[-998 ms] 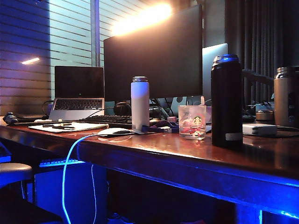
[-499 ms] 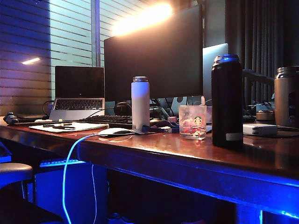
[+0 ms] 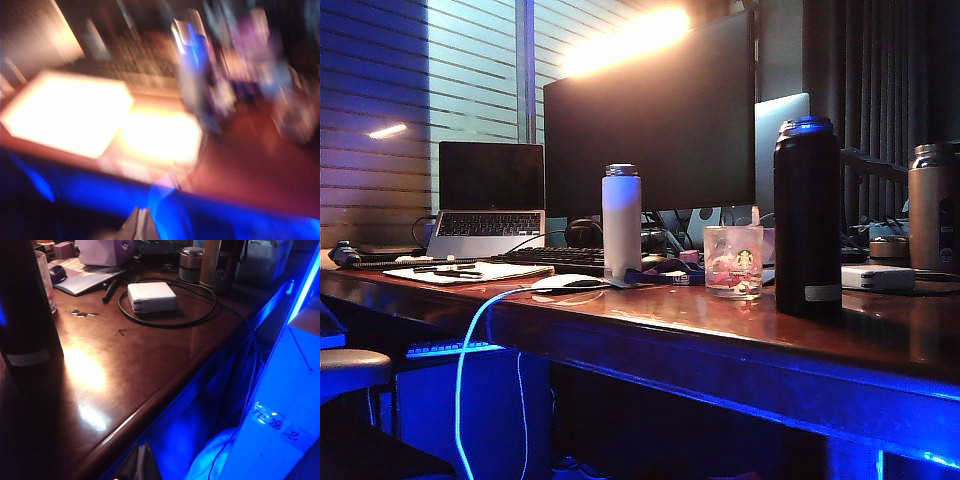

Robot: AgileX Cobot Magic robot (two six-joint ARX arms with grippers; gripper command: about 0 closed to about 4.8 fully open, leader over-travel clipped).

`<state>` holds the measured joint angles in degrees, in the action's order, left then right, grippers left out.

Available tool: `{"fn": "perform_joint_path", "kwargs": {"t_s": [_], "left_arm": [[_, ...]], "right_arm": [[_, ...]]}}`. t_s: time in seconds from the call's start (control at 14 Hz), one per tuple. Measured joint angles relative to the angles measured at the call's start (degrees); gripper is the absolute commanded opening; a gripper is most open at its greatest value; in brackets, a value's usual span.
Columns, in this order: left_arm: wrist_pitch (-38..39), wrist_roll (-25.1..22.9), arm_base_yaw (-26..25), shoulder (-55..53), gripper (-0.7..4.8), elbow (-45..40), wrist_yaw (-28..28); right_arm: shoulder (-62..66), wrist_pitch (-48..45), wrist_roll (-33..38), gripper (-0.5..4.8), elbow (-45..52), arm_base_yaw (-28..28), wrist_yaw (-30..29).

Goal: Pick up the black thermos, pour a little water from inside into the glass cup, then place the black thermos back on the table.

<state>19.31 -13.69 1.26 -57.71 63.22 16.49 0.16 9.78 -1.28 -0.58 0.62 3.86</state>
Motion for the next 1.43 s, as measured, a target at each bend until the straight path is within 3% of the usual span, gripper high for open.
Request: {"fn": "perform_joint_path", "kwargs": {"t_s": [0.14,0.29,0.78,1.07,1.43], "left_arm": [[-10.1,3.7,-2.5,8.0,-0.06,-11.6,-0.2],[-13.4,6.3,-4.4,15.8,-0.06,-21.3,-1.8],[-15.2,10.8,-4.4,53.9,-0.06,-56.8,-8.6],[-11.4,12.1,-4.4,57.5,-0.06,-62.8,-9.8],[-10.4,12.5,-4.4,57.5,-0.05,-62.7,-12.3]], "right_arm": [[0.0,0.0,0.0,-0.01,0.0,0.0,0.0],[0.0,0.0,0.0,-0.01,0.0,0.0,0.0],[0.0,0.0,0.0,-0.01,0.0,0.0,0.0],[0.0,0.0,0.0,-0.01,0.0,0.0,0.0],[0.0,0.0,0.0,-0.01,0.0,0.0,0.0]]}}
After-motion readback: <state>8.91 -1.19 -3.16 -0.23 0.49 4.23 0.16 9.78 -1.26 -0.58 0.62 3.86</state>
